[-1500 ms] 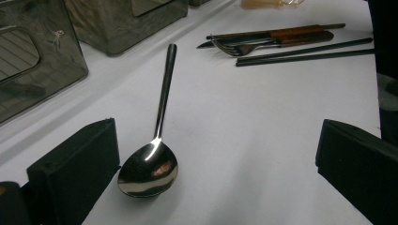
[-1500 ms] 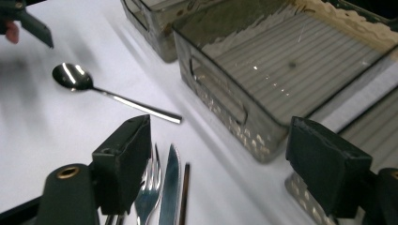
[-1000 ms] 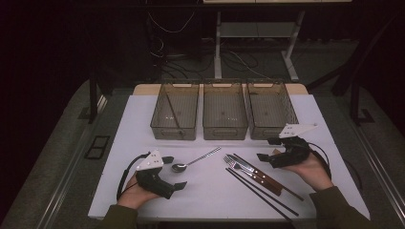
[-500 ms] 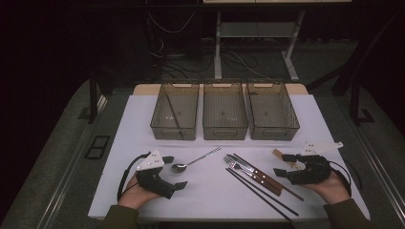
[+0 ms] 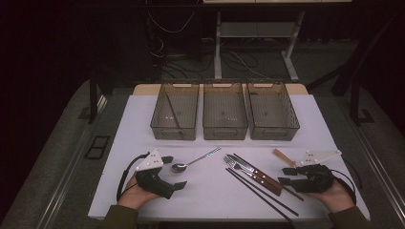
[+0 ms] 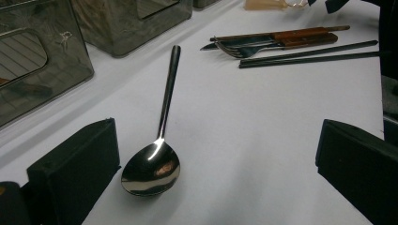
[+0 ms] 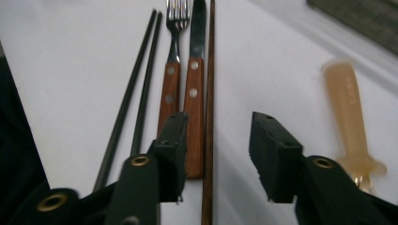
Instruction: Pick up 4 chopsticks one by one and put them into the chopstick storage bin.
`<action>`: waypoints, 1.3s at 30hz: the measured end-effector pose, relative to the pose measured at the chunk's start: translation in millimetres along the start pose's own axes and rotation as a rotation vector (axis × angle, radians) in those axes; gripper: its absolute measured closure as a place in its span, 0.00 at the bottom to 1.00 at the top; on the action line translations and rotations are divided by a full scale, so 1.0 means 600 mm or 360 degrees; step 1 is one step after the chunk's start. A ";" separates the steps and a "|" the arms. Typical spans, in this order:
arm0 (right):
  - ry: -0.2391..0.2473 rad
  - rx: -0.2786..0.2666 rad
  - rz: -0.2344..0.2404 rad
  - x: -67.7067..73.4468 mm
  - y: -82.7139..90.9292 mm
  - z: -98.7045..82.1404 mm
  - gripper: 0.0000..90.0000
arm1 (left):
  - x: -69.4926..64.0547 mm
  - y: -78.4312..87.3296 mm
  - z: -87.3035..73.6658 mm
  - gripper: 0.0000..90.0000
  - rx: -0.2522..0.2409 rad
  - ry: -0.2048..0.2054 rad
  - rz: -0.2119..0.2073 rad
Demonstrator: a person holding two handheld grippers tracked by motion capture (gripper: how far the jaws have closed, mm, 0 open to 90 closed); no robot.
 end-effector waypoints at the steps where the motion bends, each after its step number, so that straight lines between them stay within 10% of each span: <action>1: 0.0005 0.0013 -0.0009 0.000 0.000 -0.004 0.68 | 0.000 0.000 0.000 0.00 0.0003 -0.0002 0.0000; 39: 0.0113 0.0167 -0.0055 -0.005 -0.018 -0.034 0.90 | -0.004 -0.004 -0.001 0.00 0.0021 -0.0018 -0.0011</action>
Point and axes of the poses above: each handheld gripper's, and its own axes: y roughly backward along the jaws, z roughly out of its top, x roughly to its left, the point moved 3 cm from there along -y, roughly forward along the jaws, and after that the axes turned 5 degrees about -y, right-handed, at the moved point
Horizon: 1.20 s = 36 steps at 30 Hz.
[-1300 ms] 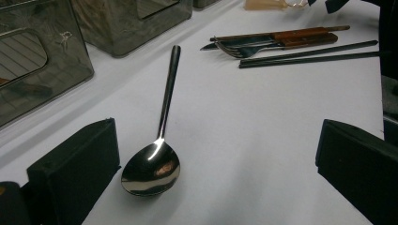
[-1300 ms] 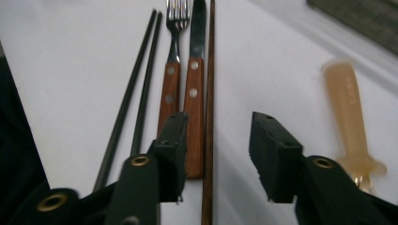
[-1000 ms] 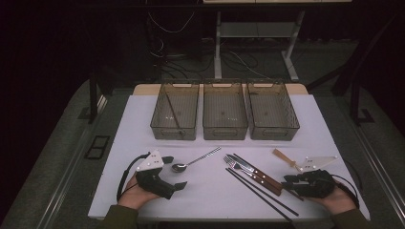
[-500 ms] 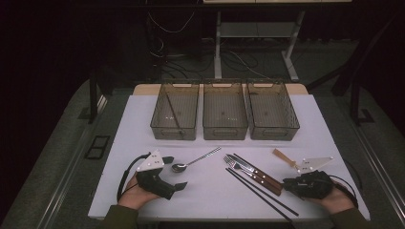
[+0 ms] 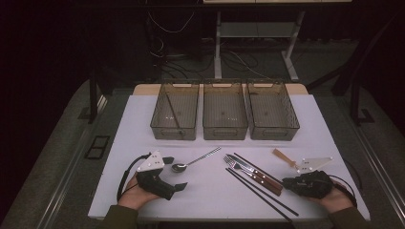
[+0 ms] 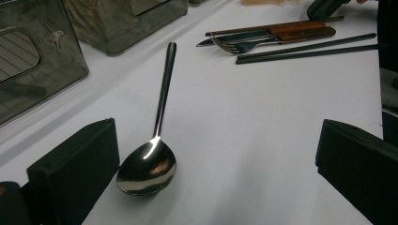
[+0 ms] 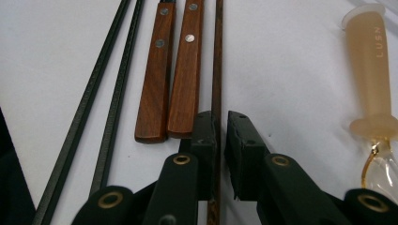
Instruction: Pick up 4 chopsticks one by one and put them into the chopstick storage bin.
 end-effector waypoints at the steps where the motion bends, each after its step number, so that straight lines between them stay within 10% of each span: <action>1: 0.0002 0.0002 -0.0001 0.000 0.000 0.000 0.90 | 0.000 0.000 0.000 0.00 0.0003 0.0001 0.0000; 36: -0.0010 -0.0056 -0.0017 0.001 0.004 0.013 0.95 | 0.000 -0.001 0.000 0.00 0.0010 -0.0007 -0.0002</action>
Point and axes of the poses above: each handheld gripper's, and its own axes: y roughly backward along the jaws, z roughly out of its top, x roughly to its left, the point moved 3 cm from there along -y, roughly forward along the jaws, and after that the axes turned 5 degrees about -y, right-handed, at the moved point
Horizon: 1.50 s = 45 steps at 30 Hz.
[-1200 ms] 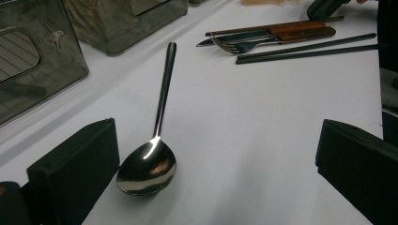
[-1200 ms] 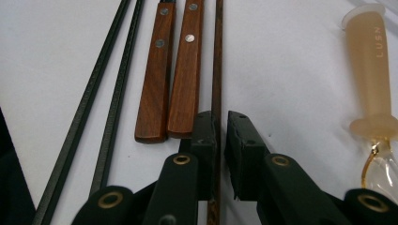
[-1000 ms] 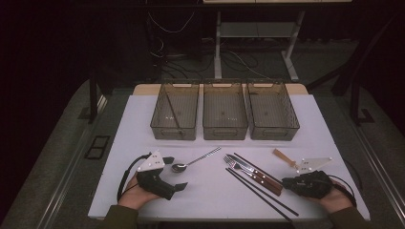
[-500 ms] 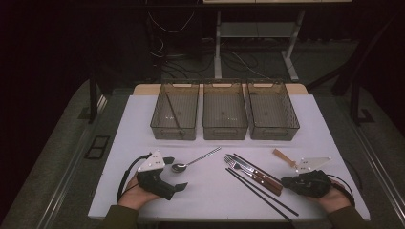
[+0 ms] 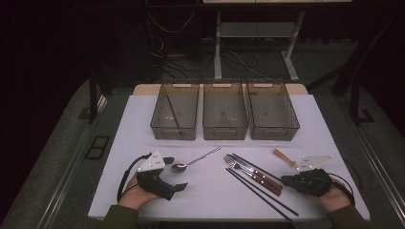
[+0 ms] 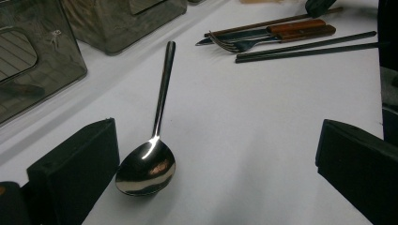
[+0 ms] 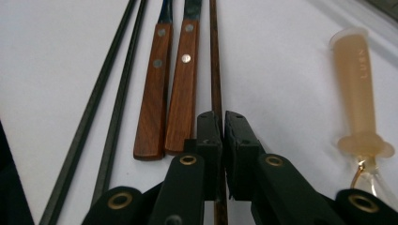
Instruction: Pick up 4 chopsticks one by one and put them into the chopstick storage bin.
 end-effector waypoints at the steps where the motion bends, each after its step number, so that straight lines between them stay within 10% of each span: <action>1: -0.0001 -0.0015 0.0005 0.000 0.002 0.001 0.95 | 0.000 0.000 0.000 0.00 0.0001 0.0000 0.0000; 45: -0.0051 -0.0434 0.0112 -0.009 0.069 0.081 0.95 | 0.002 -0.002 -0.001 0.00 0.0007 0.0004 0.0002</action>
Point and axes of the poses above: each handheld gripper's, and its own axes: y roughly backward along the jaws, z roughly out of its top, x roughly to its left, the point moved 3 cm from there along -y, roughly forward along the jaws, and after that the axes turned 5 degrees about -y, right-handed, at the moved point
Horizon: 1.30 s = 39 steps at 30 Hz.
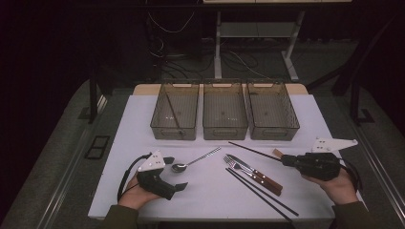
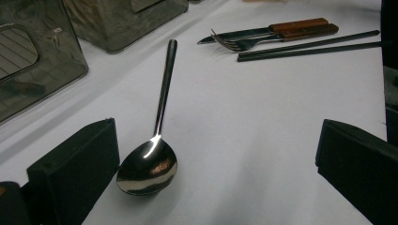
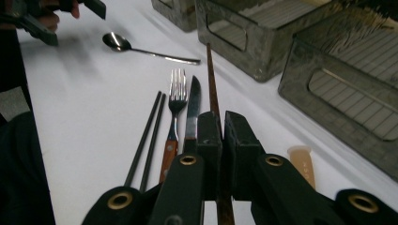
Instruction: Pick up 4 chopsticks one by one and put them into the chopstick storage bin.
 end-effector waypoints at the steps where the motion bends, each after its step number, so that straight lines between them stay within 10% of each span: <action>1: 0.0001 -0.0010 0.0004 0.000 0.002 0.002 0.95 | 0.000 0.000 0.000 0.00 0.0000 0.0000 0.0000; 39: 0.0057 -0.0116 0.0053 0.024 -0.050 0.114 0.95 | -0.001 0.002 0.000 0.00 -0.0013 0.0005 0.0007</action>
Point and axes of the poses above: each handheld gripper's, and its own axes: y roughly backward along the jaws, z roughly out of its top, x roughly to its left, the point moved 3 cm from there along -y, roughly forward along the jaws, and after that the axes turned 5 degrees about -y, right-handed, at the moved point
